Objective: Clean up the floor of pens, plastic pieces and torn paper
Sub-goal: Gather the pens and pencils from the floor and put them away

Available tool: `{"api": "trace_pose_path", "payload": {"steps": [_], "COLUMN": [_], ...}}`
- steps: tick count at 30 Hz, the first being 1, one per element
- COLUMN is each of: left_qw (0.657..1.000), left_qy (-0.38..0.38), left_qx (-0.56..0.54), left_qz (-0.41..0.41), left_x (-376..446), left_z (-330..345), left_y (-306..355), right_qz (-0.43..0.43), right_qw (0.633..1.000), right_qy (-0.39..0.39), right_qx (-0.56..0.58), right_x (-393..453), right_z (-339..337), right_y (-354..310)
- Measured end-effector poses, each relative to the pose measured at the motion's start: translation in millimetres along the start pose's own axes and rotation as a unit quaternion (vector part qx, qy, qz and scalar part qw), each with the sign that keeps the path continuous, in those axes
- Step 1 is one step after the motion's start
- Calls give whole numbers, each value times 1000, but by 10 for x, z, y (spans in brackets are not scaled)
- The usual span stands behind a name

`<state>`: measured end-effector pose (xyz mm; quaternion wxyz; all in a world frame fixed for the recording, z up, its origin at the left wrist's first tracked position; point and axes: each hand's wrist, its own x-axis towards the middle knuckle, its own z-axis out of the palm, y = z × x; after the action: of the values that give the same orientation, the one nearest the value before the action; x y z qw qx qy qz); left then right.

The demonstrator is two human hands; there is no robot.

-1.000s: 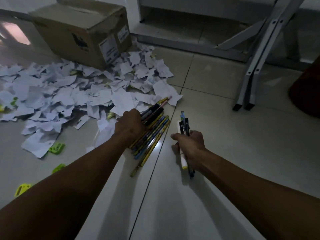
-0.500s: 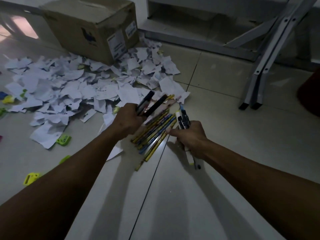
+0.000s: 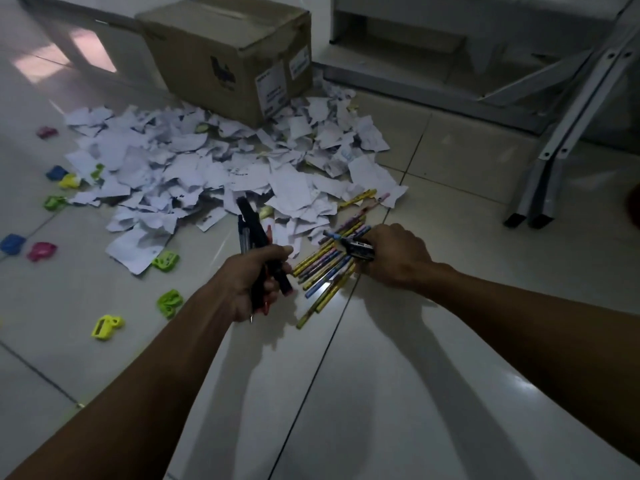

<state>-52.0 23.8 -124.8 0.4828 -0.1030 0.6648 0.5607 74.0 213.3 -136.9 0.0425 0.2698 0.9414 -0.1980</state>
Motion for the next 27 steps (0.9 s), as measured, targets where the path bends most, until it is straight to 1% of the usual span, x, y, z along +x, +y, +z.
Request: {"api": "trace_pose_path", "payload": {"steps": [2, 5, 8, 10, 12, 14, 16, 17, 18, 19, 21, 22, 24, 27], "left_qw": [999, 996, 991, 986, 984, 982, 981, 981, 982, 984, 986, 986, 986, 994], "left_qy": [9, -18, -50, -53, -45, -47, -63, -68, -68, -65, -56, -52, -43, -32], "left_qx": [32, 84, 127, 155, 171, 181, 185, 181, 173, 166, 157, 159, 158, 107], "left_qz": [-6, -4, 0, 8, 11, 3, -1, 6, 17, 27, 31, 26, 20, 8], "left_x": [-18, -62, -101, -129, -141, -151, -175, -182, -187, -188, -186, -184, -159, -124], "left_z": [-72, -179, -227, -195, -131, -46, 51, 94, 132, 158, 163, 148, 80, -19], "left_y": [-23, -42, -45, -40, -53, -68, -65, -59, -45, -39, -37, -46, -78, -118], "right_qz": [-20, -35, -4, 33, 69, 102, 111, 116, 120, 116, 71, 31, -64, -179], "right_qw": [1000, 999, 995, 984, 956, 912, 884, 880, 889, 911, 969, 987, 996, 980], "right_qy": [-11, -21, -29, -39, -48, -52, -56, -50, -40, -32, -36, -41, -52, -71], "right_qx": [-10, 13, 92, 168, 282, 393, 451, 458, 440, 395, 235, 150, 41, -49], "right_x": [-5, -49, -69, -61, -62, -74, -84, -82, -71, -59, -66, -76, -92, -82], "right_z": [21, 71, 141, 188, 208, 199, 186, 198, 214, 233, 227, 218, 184, 141], "right_y": [-16, -46, -59, -63, -95, -160, -262, -305, -326, -320, -249, -197, -109, -60]}}
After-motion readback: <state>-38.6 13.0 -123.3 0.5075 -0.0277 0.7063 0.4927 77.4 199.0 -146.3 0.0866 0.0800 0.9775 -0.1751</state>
